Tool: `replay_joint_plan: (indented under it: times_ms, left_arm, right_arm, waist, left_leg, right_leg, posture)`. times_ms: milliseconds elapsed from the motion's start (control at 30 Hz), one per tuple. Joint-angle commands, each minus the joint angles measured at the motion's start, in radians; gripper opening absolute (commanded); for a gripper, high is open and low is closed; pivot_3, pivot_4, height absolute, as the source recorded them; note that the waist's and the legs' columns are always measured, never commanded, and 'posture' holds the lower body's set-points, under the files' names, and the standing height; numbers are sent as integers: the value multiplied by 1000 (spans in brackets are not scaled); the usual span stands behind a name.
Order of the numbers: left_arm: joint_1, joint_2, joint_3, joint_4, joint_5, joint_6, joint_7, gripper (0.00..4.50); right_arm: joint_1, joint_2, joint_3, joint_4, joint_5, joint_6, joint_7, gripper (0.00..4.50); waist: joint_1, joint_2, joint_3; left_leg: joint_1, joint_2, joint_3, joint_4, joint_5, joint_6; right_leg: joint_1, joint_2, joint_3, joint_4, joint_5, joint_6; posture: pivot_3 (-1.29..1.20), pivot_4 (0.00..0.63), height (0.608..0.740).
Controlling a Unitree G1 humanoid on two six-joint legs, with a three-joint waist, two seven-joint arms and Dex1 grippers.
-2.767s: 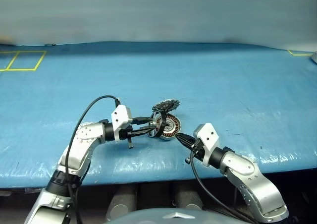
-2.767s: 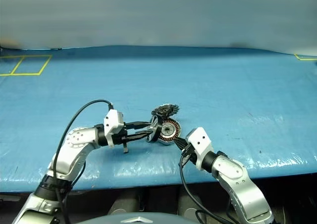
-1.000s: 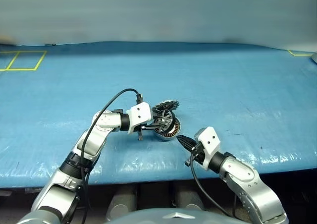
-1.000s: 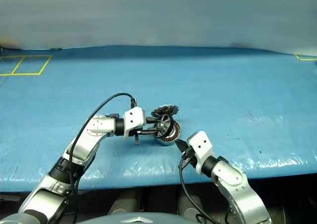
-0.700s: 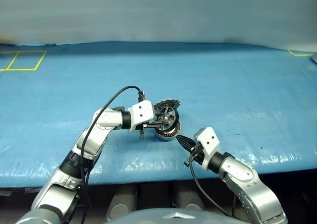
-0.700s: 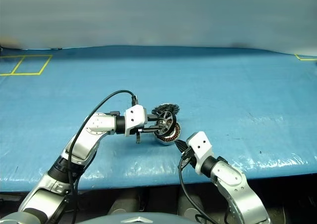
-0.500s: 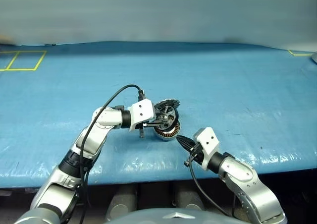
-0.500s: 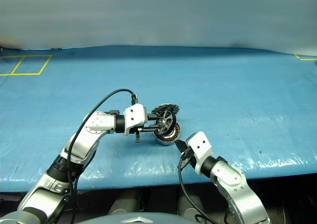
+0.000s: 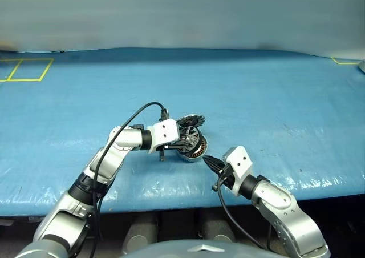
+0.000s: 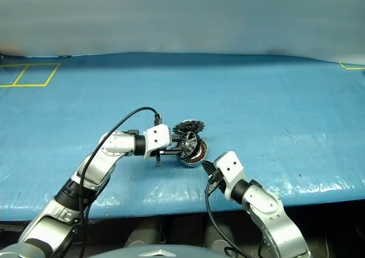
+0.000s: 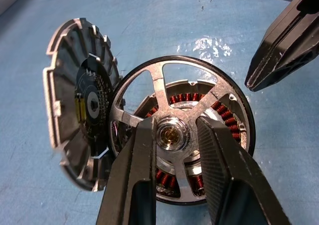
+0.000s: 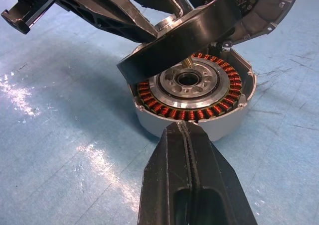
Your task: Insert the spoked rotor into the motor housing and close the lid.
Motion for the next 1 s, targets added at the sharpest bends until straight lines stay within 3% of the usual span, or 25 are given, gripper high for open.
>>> replay_joint_plan:
  times_ms: [33,100,300,533,867,1000]
  left_arm:
    - [-11,-4,-2,2,11,-15,5,823]
    - [-13,-5,-4,5,3,-19,-4,823]
    - [-27,-7,8,20,32,-31,32,2785]
    - [-14,-48,116,-15,-102,-55,33,2785]
    - [166,-22,224,-85,-321,-15,-37,2785]
    - [234,-28,257,-96,-389,28,-25,2785]
  right_arm:
    - [-3,5,-11,-18,2,-20,-7,0]
    - [-4,6,-10,-17,0,-20,-9,0]
    - [-1,4,-9,-13,-2,-23,-14,0]
    - [5,14,-12,-18,5,-28,-15,0]
    - [-70,46,-76,-64,99,-28,4,0]
    - [-146,50,-32,10,60,-23,2,0]
  waist:
    - [0,0,0]
    - [0,0,0]
    - [0,0,0]
    - [0,0,0]
    - [-1,0,0]
    - [-1,0,0]
  left_leg:
    - [0,0,0,0,0,0]
    - [0,0,0,0,0,0]
    - [0,0,0,0,0,0]
    - [0,0,0,0,0,0]
    - [0,1,0,0,0,0]
    - [0,1,0,1,0,0]
  right_leg:
    - [0,0,0,0,0,0]
    - [0,0,0,0,0,0]
    - [0,0,0,0,0,0]
    - [0,0,0,0,0,0]
    - [0,0,0,0,0,0]
    - [0,0,0,0,0,0]
  posture:
    - [0,150,740]
    - [0,150,740]
    - [0,150,740]
    - [0,150,740]
    - [0,150,740]
    - [0,150,740]
